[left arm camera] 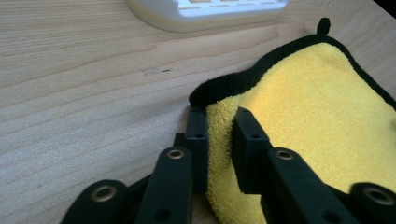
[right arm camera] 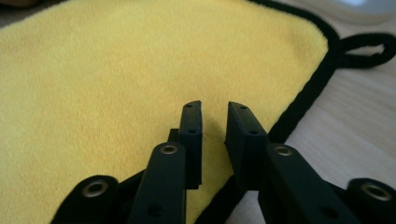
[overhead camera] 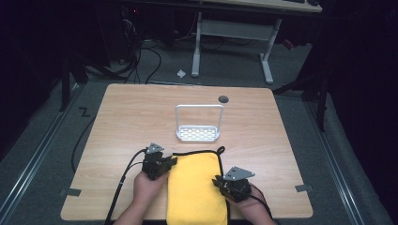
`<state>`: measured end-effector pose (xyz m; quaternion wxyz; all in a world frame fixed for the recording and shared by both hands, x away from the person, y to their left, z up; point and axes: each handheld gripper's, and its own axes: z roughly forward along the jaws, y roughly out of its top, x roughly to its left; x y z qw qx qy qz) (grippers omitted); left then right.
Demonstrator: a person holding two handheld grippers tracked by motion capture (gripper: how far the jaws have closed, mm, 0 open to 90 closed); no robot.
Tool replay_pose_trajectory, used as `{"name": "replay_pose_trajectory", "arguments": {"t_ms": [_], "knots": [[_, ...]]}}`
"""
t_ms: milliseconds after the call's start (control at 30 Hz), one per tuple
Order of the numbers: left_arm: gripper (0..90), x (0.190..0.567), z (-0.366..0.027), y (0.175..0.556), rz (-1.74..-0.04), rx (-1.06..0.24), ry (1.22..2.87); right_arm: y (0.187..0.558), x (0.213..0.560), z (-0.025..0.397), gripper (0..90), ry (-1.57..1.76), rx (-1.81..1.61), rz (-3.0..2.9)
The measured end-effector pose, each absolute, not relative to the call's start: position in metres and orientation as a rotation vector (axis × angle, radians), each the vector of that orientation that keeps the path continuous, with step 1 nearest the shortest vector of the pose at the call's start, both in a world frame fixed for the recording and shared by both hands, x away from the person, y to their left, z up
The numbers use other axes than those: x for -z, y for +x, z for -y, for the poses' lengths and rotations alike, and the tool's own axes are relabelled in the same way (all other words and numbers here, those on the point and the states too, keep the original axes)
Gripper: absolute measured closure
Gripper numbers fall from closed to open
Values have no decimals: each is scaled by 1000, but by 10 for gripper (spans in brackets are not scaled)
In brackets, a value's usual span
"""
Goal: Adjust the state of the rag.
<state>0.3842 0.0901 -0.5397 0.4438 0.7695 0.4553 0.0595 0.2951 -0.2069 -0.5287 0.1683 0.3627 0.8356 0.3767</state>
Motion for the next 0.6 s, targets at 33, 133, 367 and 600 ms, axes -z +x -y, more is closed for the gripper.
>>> {"name": "replay_pose_trajectory", "arguments": {"t_ms": [33, 133, 367, 600], "knots": [[794, 540, -90, 384, -1129, -149, 1905, 296, 525, 207, 744, 1023, -1084, -2348], [801, 540, -90, 383, -1133, -154, 1901, 308, 518, 206, 685, 1072, -1100, -2276], [796, 540, -90, 382, -1132, -159, 1902, 353, 513, 196, 562, 1166, -1026, -2202], [794, 540, -91, 382, -1134, -147, 1897, 383, 528, 193, 377, 1273, -990, -2252]]}}
